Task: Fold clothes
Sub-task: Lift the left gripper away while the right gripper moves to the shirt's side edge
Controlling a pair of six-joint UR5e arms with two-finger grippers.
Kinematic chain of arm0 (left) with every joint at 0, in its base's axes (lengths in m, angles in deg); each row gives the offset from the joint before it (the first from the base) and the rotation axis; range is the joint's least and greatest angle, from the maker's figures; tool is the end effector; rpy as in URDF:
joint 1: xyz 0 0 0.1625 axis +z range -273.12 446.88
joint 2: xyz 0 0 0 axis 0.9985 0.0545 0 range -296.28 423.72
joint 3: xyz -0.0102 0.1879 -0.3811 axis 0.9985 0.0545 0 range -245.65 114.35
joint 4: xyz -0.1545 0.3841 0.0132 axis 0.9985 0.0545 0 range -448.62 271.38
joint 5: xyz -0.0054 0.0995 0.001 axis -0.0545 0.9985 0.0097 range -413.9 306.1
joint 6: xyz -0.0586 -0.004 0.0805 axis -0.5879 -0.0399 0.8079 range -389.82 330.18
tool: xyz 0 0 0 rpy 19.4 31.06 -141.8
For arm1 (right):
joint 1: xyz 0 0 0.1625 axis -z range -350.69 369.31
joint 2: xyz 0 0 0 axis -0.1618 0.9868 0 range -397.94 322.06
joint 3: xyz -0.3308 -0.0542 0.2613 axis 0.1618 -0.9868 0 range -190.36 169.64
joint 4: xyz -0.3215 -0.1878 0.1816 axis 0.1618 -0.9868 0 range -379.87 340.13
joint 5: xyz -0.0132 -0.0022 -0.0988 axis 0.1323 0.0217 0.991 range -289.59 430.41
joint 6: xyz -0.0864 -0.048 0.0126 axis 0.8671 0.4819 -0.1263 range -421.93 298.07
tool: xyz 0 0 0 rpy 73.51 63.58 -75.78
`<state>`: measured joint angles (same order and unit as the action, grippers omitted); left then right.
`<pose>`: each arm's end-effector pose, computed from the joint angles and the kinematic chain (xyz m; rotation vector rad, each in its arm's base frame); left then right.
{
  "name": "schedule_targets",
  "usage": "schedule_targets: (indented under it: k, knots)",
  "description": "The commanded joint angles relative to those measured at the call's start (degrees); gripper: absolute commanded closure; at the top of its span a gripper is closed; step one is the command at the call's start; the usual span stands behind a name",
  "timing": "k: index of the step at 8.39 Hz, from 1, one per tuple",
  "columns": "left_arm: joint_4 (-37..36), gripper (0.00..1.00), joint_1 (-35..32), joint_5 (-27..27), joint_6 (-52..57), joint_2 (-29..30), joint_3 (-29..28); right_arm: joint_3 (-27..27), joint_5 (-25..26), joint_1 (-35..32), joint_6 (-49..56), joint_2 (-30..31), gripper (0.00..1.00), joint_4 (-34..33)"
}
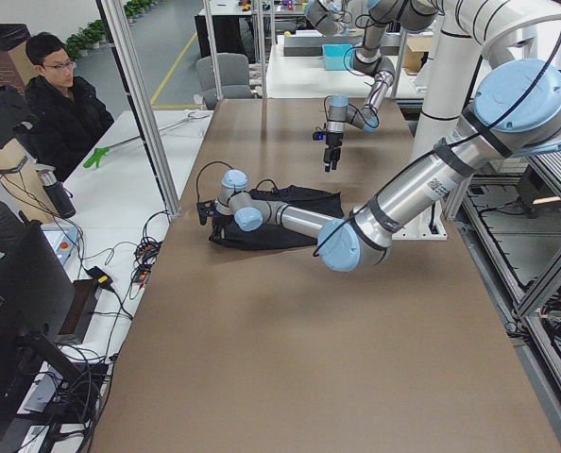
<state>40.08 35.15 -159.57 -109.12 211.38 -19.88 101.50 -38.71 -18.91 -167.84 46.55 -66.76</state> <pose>0.4600 -0.7547 0.2790 0.2541 0.9165 -0.5378 -0.4028 -0.3304 0.3427 -0.1595 -1.2529 0.4614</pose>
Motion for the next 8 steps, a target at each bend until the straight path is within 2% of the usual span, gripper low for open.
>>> schedule_targets:
  k: [1,4,5,6,8]
  knots:
    - [6.91,1.0,0.92,2.23,0.37,10.09,-15.09,-0.24,2.06,0.0,0.7,-0.03,0.05,-0.31]
    - [7.0,1.0,2.33,5.39,0.46,10.36,-16.24,-1.73,4.6,0.26,1.23,-1.25,0.05,-0.31]
    - [7.35,0.94,2.33,5.48,0.55,10.45,-16.25,-1.91,6.09,0.35,1.32,-2.04,0.05,-1.09]
    - [7.35,0.08,2.24,5.57,0.99,10.54,-15.9,-1.91,7.06,0.18,2.8,-4.31,0.05,-3.88]
    - [7.35,0.05,0.23,6.01,5.45,8.19,-12.39,-2.52,10.49,0.0,11.21,-10.1,0.05,-11.52]
